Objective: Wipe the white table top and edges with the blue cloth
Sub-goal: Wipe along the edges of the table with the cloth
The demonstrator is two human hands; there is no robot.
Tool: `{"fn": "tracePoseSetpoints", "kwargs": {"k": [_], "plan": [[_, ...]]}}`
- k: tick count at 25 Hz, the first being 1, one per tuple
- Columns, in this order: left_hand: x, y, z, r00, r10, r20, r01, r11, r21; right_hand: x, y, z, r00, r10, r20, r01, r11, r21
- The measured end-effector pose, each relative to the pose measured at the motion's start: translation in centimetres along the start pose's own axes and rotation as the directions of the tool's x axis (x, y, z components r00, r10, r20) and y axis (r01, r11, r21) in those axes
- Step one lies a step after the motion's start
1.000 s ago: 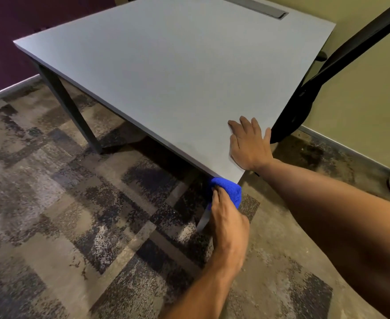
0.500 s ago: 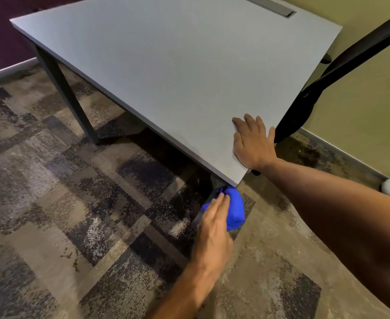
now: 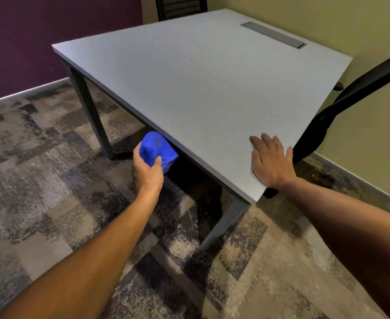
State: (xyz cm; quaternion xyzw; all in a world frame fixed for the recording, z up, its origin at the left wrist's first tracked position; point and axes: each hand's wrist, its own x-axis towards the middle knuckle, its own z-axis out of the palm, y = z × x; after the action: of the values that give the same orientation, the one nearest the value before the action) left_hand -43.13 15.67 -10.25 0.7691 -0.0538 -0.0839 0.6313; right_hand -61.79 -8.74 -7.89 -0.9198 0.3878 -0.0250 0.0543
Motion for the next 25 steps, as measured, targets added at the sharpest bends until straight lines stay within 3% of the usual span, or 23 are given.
{"fn": "tracePoseSetpoints", "kwargs": {"k": [7, 11, 16, 22, 25], "plan": [[0.2, 0.5, 5.0, 0.997, -0.039, -0.065, 0.027, 0.984, -0.178, -0.2, 0.2, -0.1, 1.0, 0.005, -0.012, -0.005, 1.0, 0.002], [-3.4, 0.3, 6.5, 0.99, 0.086, -0.113, -0.101, 0.985, -0.142, -0.5, -0.2, -0.4, 1.0, 0.013, -0.008, -0.013, 1.0, 0.014], [-8.8, -1.3, 6.7, 0.976, 0.217, 0.029, -0.212, 0.97, -0.12, -0.8, -0.5, -0.5, 0.999, 0.038, -0.012, -0.038, 0.999, 0.037], [-15.5, -1.4, 7.6, 0.973, 0.218, 0.08, -0.205, 0.968, -0.143, -0.7, -0.6, -0.2, 0.999, 0.036, -0.024, -0.035, 0.998, 0.046], [-19.5, -1.8, 7.3, 0.954, 0.211, 0.213, -0.191, 0.976, -0.107, -0.7, -0.7, -0.3, 0.999, 0.047, -0.013, -0.046, 0.998, 0.052]]}}
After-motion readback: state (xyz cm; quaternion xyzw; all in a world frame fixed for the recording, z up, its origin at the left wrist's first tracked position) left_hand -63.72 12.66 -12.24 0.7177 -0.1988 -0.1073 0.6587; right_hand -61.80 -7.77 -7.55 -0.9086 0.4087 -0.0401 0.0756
